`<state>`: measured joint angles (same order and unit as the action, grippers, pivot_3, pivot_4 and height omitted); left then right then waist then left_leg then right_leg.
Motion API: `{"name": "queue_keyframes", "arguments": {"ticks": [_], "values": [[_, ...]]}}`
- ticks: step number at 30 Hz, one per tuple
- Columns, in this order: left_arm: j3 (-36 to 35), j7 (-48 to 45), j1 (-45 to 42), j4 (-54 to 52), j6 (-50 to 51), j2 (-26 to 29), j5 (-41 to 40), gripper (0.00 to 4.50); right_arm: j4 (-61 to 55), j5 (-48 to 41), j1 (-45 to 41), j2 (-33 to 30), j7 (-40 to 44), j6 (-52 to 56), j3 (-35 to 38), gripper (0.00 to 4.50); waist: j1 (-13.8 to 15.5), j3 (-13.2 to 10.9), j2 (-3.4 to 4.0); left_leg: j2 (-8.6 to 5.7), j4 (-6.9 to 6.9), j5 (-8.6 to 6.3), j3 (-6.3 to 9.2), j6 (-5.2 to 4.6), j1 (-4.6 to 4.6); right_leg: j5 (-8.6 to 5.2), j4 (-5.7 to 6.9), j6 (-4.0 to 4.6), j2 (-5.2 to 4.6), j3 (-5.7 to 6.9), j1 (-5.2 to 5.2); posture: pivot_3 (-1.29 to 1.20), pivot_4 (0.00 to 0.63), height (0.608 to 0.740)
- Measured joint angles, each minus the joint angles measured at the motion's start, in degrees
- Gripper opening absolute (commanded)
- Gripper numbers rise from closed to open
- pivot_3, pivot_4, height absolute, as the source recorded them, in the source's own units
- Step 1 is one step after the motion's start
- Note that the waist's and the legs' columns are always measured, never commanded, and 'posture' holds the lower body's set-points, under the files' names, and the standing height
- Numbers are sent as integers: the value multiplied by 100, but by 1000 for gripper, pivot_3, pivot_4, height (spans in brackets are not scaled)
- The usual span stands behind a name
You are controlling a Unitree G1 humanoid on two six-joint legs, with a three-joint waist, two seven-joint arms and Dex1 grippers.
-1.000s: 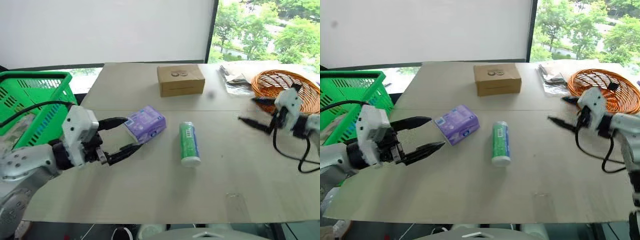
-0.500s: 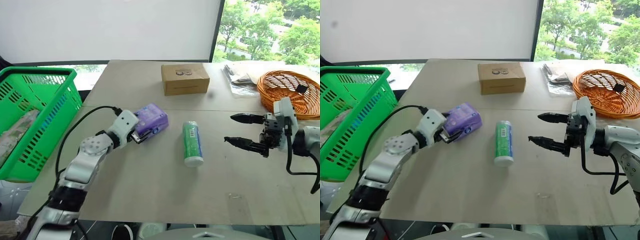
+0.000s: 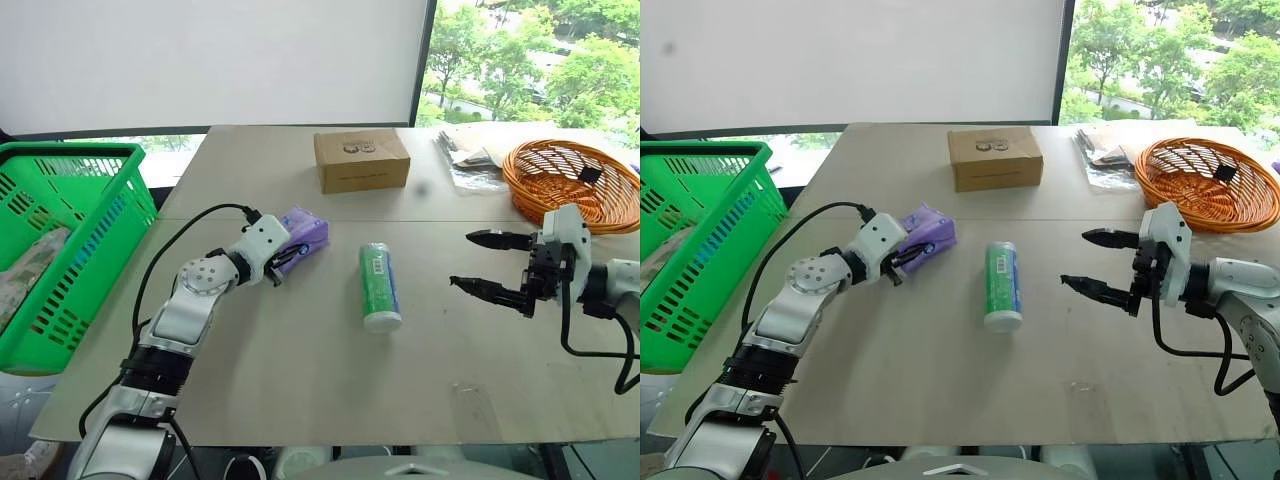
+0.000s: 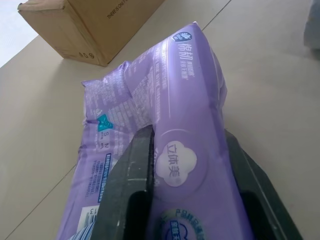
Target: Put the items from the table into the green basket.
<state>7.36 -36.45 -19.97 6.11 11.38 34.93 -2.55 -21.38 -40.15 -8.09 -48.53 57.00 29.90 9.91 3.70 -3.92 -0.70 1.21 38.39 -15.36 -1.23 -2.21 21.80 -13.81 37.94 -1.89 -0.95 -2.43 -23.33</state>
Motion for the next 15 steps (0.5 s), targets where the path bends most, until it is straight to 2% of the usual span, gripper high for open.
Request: {"name": "queue_keyframes", "arguments": {"ticks": [3, 7, 11, 15], "values": [[-60, 94, -4, -65, 112, -62, 11, 701, 1, -109, -251, 114, 9, 44, -5, 4500, 3, -1, -2, 0, 1, 0, 6, 0, 2, 1, 2, 1, 7, 4, -1, 155, 32, 740], [-480, 369, -267, -377, 849, 41, -2, 701, -87, -816, -925, 400, -80, 571, -31, 4500, 4, -24, -38, 6, 1, 0, 18, 0, 19, 4, 9, 4, 19, 11, -18, 182, 31, 740], [-1285, 517, -1093, -1073, 1647, 906, 4, 701, -278, -1394, -1802, 764, -325, 906, -118, 4500, 14, -28, -59, 9, -6, 0, 27, 1, 31, 6, 3, 9, 17, 21, -27, 235, 27, 740], [-2097, 574, -1587, -1058, 2428, 1955, 34, 701, -226, -1547, -2281, 1181, -519, 1028, -330, 4500, 21, -27, -58, 6, -17, -1, 21, 1, 35, 4, -3, 5, 3, 20, -33, 273, 20, 740]]}}
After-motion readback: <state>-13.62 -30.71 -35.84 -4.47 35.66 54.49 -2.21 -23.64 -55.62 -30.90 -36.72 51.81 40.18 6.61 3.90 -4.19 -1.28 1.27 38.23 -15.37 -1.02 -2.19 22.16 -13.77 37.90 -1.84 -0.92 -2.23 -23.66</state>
